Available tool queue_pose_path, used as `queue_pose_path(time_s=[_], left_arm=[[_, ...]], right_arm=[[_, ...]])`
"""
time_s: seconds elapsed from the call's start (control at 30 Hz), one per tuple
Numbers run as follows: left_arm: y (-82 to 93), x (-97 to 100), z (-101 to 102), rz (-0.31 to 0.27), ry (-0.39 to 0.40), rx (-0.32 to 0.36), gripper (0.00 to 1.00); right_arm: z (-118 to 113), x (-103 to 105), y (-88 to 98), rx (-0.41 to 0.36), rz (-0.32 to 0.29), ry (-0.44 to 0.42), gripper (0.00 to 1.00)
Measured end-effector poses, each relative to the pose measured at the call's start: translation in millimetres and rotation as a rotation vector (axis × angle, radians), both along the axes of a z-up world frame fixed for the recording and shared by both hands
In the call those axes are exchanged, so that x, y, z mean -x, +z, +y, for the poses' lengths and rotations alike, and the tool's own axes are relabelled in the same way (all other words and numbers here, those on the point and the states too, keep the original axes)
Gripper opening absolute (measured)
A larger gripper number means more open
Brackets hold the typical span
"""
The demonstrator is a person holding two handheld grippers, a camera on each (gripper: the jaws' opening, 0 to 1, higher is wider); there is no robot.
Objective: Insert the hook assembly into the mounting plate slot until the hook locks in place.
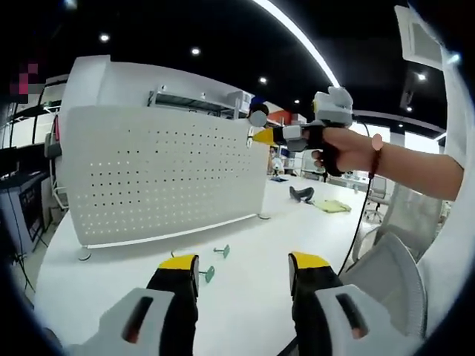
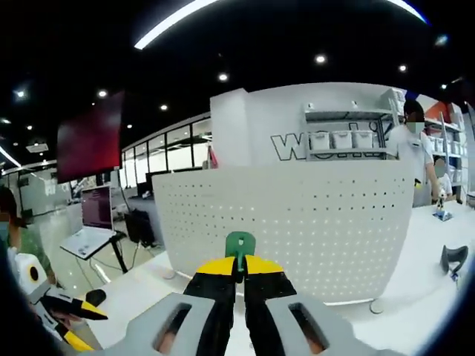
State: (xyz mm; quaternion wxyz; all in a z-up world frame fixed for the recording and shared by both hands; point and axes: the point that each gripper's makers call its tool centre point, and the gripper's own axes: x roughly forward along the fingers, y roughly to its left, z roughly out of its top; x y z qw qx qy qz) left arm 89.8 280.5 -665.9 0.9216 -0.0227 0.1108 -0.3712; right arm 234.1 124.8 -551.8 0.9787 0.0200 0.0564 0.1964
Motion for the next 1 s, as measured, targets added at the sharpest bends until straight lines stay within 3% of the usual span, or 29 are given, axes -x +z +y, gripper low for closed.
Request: queue_pose_path(time_s=[0.1,0.17,0.6,0.67,1.0], left_arm=[[-1.8,0.1,-1,0.006,-0.005,-0.003,0.51],[-1.9,0.2,-2,0.009,-0.007,0.001,0.51],[-6.8,-2.5,7,0.029,-0.002,0.001,0.53],[-5.5,-0.8,4,0.041,-0.018,0.028,0.54],[-4.2,-3.0,4,0.043,-0.026,0.021,0.6]], right_arm=[[3,-3,0.4,-0.025,0.017,0.019,0.01],[1,-6,2.1,0.023,-0.002,0.002,0.01],[-9,-31,3.9,0.046,0.003,-0.047,0.01],[-10,-33,6.4,0.048,-0.006,-0.054,0.01],[-16,-45,15.2,0.124,-0.038,-0.097,0.01]])
